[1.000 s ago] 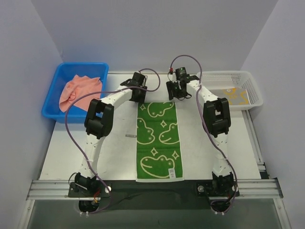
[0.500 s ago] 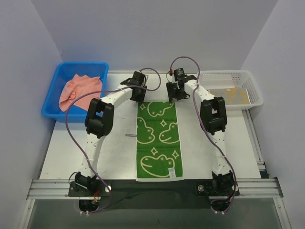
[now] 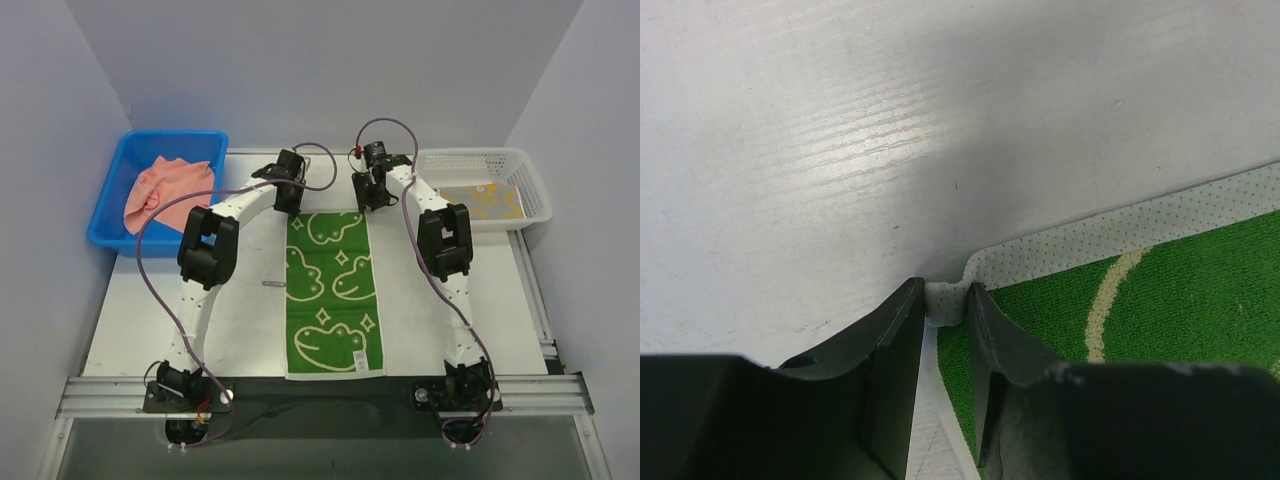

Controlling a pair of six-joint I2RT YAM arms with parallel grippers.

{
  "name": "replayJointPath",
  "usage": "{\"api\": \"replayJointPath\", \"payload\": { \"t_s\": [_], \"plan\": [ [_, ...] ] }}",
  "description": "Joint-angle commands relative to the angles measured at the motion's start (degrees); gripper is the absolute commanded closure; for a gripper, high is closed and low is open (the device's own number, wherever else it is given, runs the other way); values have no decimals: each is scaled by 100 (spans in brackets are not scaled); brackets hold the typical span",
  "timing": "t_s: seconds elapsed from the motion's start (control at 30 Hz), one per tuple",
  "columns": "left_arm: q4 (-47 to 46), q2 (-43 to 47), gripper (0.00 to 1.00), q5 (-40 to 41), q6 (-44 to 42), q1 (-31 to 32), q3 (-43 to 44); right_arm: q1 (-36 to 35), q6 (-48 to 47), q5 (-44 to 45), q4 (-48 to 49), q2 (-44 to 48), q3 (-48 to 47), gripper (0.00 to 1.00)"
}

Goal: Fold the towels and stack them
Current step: Fold the towel

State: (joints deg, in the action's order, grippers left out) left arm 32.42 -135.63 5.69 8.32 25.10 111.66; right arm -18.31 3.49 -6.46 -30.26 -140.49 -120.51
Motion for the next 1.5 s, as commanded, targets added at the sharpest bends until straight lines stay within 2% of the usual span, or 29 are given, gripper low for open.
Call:
{"api": "replayJointPath", "payload": {
  "t_s": [0.0, 0.4, 0.5, 0.53, 0.6, 0.7, 0.77, 0.87, 0.93, 1.03, 1.23, 1.47],
  "plan": [
    [528, -385, 66, -218, -23, -32, -74, -191, -208, -49, -692, -357, -25, 62],
    [537, -350, 67, -209, -41, -32, -109, -393, -305, 101, -674, -374, -122, 62],
    [528, -332, 67, -218, -32, -32, -135, -384, -463, 57, -683, -392, -122, 69],
    [528, -341, 68, -244, -23, -32, -144, -376, -472, 31, -683, -383, -122, 76],
    [537, -332, 71, -262, -23, -23, -153, -367, -515, -65, -700, -392, -131, 83],
    [528, -323, 72, -279, -32, -23, -170, -349, -542, -145, -753, -418, -157, 100],
    [519, -315, 73, -279, -49, -32, -171, -297, -516, -198, -753, -410, -148, 100],
    [519, -262, 82, -236, -84, -32, -153, -209, -472, -268, -692, -296, -105, 100],
    [519, -210, 93, -174, -102, -40, -92, -174, -472, -286, -596, -173, 0, 100],
    [519, -113, 100, -156, -85, -93, -21, -156, -498, -242, -314, 196, 141, 100],
    [502, 124, 100, -147, -111, -128, 163, 2, -349, -93, 362, 1092, 712, 100],
    [449, 230, 100, -104, -234, -137, 418, 108, -173, -49, 1214, 1524, 1152, 100]
  ]
}}
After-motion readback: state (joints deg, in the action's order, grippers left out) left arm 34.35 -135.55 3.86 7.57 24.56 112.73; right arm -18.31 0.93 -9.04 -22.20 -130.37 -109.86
